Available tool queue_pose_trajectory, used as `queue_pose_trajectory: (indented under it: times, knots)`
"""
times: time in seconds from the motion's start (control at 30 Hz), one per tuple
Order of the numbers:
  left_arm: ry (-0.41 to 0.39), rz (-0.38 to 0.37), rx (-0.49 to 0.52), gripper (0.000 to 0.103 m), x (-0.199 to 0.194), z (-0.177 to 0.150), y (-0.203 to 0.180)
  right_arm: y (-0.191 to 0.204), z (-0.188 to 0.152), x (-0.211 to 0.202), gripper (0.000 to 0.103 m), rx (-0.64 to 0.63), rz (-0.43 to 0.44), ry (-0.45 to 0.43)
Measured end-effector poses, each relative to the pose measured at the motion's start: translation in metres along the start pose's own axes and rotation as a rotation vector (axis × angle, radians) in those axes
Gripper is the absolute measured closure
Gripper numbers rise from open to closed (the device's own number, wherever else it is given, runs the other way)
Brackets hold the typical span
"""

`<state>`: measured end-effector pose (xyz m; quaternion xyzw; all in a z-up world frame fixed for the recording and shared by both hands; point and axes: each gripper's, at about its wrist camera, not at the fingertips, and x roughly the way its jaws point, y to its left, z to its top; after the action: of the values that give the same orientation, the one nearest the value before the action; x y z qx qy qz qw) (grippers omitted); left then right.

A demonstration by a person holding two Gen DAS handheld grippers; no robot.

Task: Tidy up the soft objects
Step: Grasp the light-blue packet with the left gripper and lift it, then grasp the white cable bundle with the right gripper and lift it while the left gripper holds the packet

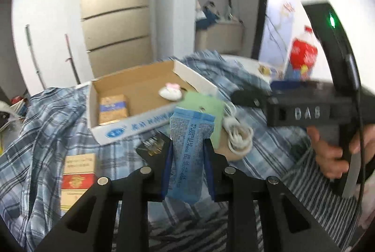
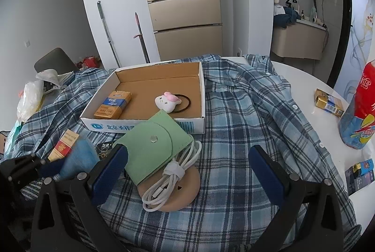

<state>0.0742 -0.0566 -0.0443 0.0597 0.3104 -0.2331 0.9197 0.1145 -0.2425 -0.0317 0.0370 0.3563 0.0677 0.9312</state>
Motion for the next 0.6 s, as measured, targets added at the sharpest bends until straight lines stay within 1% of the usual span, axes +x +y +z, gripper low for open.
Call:
queue_pose_trajectory:
  times: [0.17, 0.27, 0.33, 0.4, 0.5, 0.53, 0.6]
  knots:
    - [-0.087, 0.095, -0.044, 0.076, -0.011, 0.002, 0.006, 0.001, 0.0, 0.003, 0.001, -0.008, -0.008, 0.002]
    - [-0.116, 0.147, -0.077, 0.076, -0.015, 0.002, 0.012, 0.004, -0.002, 0.01, 0.006, -0.027, -0.006, 0.021]
    - [-0.121, 0.167, -0.109, 0.076, -0.018, 0.002, 0.018, 0.006, -0.003, 0.017, 0.011, -0.031, 0.006, 0.052]
    - [-0.117, 0.169, -0.14, 0.076, -0.018, 0.003, 0.024, 0.009, -0.006, 0.024, 0.022, -0.045, 0.011, 0.091]
    - [-0.119, 0.185, -0.182, 0.076, -0.02, 0.002, 0.031, 0.014, -0.011, 0.032, 0.031, -0.079, -0.007, 0.128]
    - [-0.116, 0.192, -0.187, 0.076, -0.019, 0.002, 0.032, 0.016, -0.012, 0.034, 0.033, -0.087, -0.005, 0.139]
    - [-0.112, 0.203, -0.185, 0.076, -0.019, 0.002, 0.031, 0.018, -0.014, 0.038, 0.042, -0.104, -0.004, 0.159]
